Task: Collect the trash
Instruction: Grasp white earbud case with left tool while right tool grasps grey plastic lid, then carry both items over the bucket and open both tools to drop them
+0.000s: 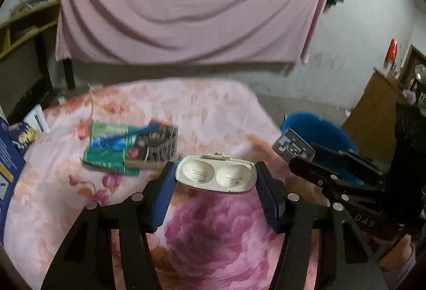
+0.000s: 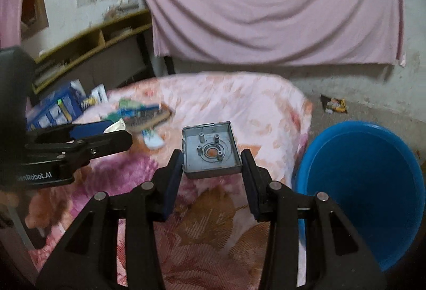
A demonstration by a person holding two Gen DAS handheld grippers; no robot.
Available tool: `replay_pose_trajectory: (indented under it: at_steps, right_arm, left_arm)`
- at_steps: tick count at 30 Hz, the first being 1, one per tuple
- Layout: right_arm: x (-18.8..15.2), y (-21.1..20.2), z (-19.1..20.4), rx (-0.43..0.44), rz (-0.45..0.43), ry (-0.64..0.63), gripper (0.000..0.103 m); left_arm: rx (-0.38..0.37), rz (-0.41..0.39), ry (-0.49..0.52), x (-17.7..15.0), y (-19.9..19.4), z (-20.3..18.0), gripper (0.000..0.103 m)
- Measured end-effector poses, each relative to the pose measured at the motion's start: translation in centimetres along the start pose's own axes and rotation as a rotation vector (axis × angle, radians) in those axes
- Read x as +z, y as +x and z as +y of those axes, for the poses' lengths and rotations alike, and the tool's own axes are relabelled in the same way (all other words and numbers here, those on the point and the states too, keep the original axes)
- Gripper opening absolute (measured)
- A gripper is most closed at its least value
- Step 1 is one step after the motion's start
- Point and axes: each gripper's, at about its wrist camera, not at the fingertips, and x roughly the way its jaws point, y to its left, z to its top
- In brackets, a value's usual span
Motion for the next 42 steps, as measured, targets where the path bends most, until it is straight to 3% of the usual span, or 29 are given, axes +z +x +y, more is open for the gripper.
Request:
replay_pose_trajectory:
  at_steps: [3, 6, 13, 19, 27, 32, 37, 42]
  right_arm:
    - [0.4, -2.1, -0.4, -0.043, -0.112, 0.006, 0.070]
    - [0.9, -5.3, -0.9, -0.112, -0.281, 0.010, 0.070]
    - [0.4, -10.9, -2.4, -0.260, -0.549, 0.046, 0.070]
    - [-0.5, -14.0, -4.7, -0.377, -0.667, 0.122, 0.070]
    - [-2.1, -15.1, -9.2, -0.460, -0.605, 0.247, 0.070]
    - [-3.3, -14.0, -13.2, -0.441, -0.471, 0.413, 0.070]
    - [-4.1, -12.8, -15.4, -0.429, -0.366, 0.501, 0.070]
    - [-4.5, -12.2, -16.3, -0.402, -0.316, 0.534, 0.070]
  left_arm:
    - [-0.002, -0.098, 0.005, 0.9, -1.4, -1.1, 0.053]
    - [-0.023, -0.198, 0.033, 2.1, -3.0, -2.9, 0.053]
    - [-0.087, -0.399, 0.169, 4.7, -5.9, -8.6, 0.053]
    - [-0.137, -0.446, 0.278, 5.4, -5.6, -13.0, 0.053]
    - [-0.226, -0.359, 0.330, 5.7, -1.4, -18.7, 0.053]
    - [-0.276, -0.231, 0.298, 5.7, 2.0, -21.0, 0.053]
    - [-0.267, -0.118, 0.258, 5.8, 4.5, -21.8, 0.053]
    - [-0.242, -0.043, 0.256, 5.4, 6.0, -22.5, 0.053]
